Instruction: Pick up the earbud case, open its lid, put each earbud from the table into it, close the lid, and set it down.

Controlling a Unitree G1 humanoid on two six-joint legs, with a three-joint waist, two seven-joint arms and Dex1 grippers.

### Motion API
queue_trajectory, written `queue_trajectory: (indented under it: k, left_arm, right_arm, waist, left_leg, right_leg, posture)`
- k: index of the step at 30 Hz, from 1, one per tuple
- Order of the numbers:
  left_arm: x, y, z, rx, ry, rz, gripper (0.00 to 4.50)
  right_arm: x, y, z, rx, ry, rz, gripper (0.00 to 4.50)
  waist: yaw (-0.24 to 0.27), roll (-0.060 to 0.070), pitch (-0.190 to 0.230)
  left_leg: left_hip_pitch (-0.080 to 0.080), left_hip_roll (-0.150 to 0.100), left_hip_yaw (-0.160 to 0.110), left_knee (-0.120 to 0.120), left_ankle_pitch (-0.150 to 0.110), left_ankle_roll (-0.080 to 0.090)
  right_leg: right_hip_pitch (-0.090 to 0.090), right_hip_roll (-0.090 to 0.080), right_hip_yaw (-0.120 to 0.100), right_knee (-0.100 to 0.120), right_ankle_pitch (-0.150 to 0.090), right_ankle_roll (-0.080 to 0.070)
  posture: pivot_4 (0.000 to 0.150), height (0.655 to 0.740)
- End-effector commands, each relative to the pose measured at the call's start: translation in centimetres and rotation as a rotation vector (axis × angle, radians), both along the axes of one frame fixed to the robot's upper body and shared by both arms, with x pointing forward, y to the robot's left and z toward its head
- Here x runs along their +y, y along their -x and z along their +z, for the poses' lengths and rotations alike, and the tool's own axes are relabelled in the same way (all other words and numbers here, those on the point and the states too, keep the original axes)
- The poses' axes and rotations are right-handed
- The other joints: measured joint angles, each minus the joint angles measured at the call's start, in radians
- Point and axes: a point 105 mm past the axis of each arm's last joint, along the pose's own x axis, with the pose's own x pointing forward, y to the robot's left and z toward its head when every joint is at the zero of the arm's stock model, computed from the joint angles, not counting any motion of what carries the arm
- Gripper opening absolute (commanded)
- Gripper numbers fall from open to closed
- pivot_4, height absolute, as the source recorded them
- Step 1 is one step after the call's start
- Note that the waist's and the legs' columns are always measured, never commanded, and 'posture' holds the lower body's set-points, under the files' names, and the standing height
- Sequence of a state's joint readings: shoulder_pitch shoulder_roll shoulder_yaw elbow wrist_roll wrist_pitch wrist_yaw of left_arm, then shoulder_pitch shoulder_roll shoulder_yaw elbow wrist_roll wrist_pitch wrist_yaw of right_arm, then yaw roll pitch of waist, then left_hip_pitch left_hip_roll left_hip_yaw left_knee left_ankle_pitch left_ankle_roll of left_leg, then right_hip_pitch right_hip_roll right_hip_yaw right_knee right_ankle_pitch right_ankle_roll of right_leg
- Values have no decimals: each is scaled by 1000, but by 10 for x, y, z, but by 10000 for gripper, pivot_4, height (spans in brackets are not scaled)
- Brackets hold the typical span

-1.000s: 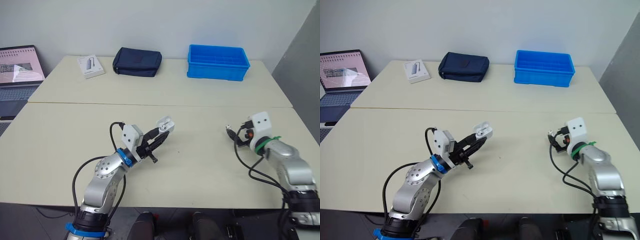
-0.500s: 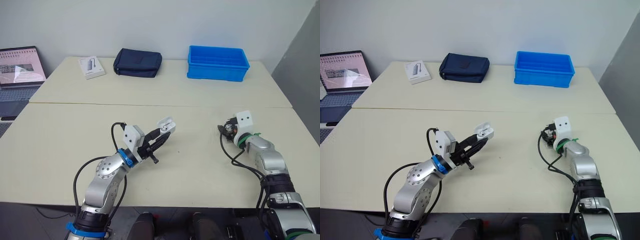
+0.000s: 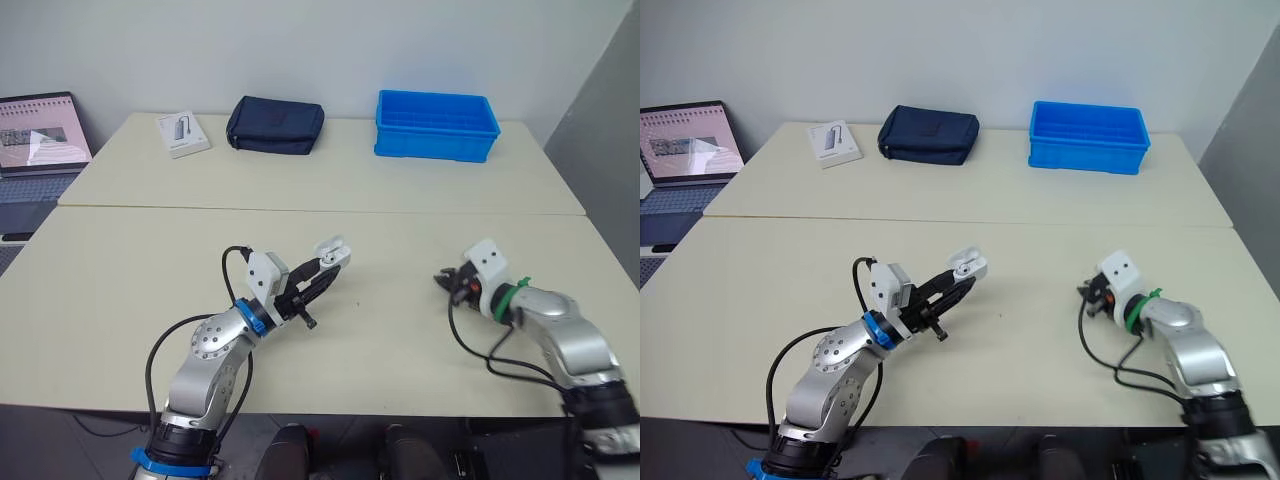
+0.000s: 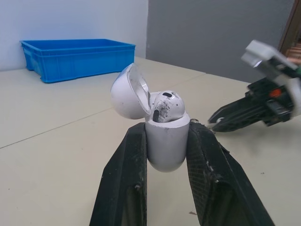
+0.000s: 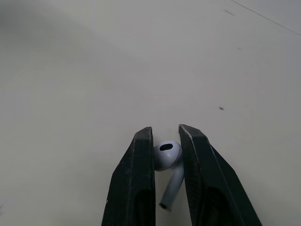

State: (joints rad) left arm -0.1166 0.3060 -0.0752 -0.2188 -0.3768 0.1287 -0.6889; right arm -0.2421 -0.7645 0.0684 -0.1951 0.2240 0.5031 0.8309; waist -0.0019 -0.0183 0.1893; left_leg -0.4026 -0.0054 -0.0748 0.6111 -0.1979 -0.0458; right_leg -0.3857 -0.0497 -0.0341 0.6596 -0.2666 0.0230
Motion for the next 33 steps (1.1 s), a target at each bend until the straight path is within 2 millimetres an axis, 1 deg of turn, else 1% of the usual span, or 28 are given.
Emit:
queue_trajectory:
  k: [1, 3, 5, 6, 10, 14, 17, 24, 26, 29, 30, 31, 32, 33]
  left_arm:
    - [-4, 10, 12, -49, 11, -20, 7947]
    - [-5, 13, 10, -42, 11, -22, 7947]
    - [-7, 16, 9, -43, 4, -31, 7947]
    - [-7, 17, 9, -41, 5, -29, 7947]
    - [-7, 17, 9, -39, 7, -19, 7947]
    - [-3, 15, 8, -38, 2, 1, 7947]
    - [-1, 15, 9, -41, -1, 7, 7947]
    - [0, 14, 10, -48, -6, 16, 7947]
    - [0, 14, 11, -49, -6, 16, 7947]
    - [0, 14, 11, -48, -6, 17, 7947]
    - [0, 15, 11, -47, -6, 16, 7947]
    - [-1, 15, 11, -46, -5, 16, 7947]
    - [-1, 15, 10, -44, -5, 15, 7947]
    - [-2, 16, 10, -42, -4, 13, 7947]
  right_arm:
    - [12, 31, 14, 21, 66, 275, 4227]
    - [4, 47, 11, 69, 160, 391, 4227]
    - [-10, 58, 2, 117, 274, 482, 4227]
    - [-15, 60, -1, 138, 298, 504, 4227]
    - [-27, 63, -12, 195, 355, 564, 4227]
    - [-31, 67, -26, 252, 382, 604, 4227]
    - [-38, 68, -37, 284, 424, 619, 4227]
    - [-47, 65, -48, 330, 437, 612, 4227]
    - [-48, 64, -49, 336, 427, 607, 11287]
    - [-50, 62, -50, 301, 433, 610, 19507]
    - [-49, 61, -49, 284, 426, 613, 22717]
    - [-47, 60, -47, 266, 418, 617, 24838]
    - [-45, 59, -44, 238, 407, 623, 28992]
    - [-41, 58, -36, 195, 395, 635, 29422]
  waist:
    - [0, 0, 0]
    - [0, 0, 0]
    - [1, 0, 0]
    - [1, 0, 0]
    - [1, -1, 0]
    - [1, -1, 0]
    - [2, -1, 0]
    - [3, -3, -1]
    - [3, -4, -1]
    - [4, -4, -2]
    - [4, -4, -2]
    - [4, -4, -2]
    - [4, -4, -2]
    - [5, -4, -2]
  left_leg:
    - [0, 0, 0, 0, 0, 0]
    - [1, 1, 0, 0, 0, 0]
    - [0, 0, 0, 0, 0, 0]
    - [0, 0, 0, 0, 0, 0]
    - [1, 0, 1, 0, 0, 0]
    - [1, 0, 0, 0, 0, 0]
    - [1, 0, 0, 0, 0, 0]
    - [4, 0, -1, 1, 0, 0]
    - [5, 0, -1, 1, 0, 0]
    - [6, 0, -2, 1, 0, 0]
    - [6, 0, -3, 1, 0, 0]
    - [5, 0, -3, 1, 0, 0]
    - [5, 0, -3, 1, 0, 0]
    - [5, 0, -3, 1, 0, 0]
  right_leg:
    - [0, 0, 0, 0, 0, 0]
    - [1, 0, 0, 0, 0, 0]
    - [1, 0, -1, 0, 0, 0]
    - [1, 0, -1, -1, 0, 0]
    - [2, 0, 0, -1, 0, 0]
    - [1, 0, 0, -1, 0, 0]
    - [2, 0, 0, -1, 0, 0]
    - [7, -2, -1, -3, 0, 0]
    - [9, -3, -1, -4, 0, 0]
    - [12, -3, -2, -8, 0, 1]
    - [13, -3, -3, -10, 1, 1]
    - [13, -3, -3, -11, 1, 2]
    - [13, -3, -3, -12, 2, 3]
    - [13, -4, -3, -12, 2, 4]
  posture:
    - [1500, 7400]
    - [1500, 7400]
    - [1500, 7400]
    - [1500, 7400]
    - [1500, 7400]
    - [1500, 7400]
    - [1500, 7400]
    - [1500, 7400]
    - [1500, 7400]
    - [1500, 7400]
    - [1500, 7400]
    - [1500, 7400]
    - [1500, 7400]
    - [1500, 7400]
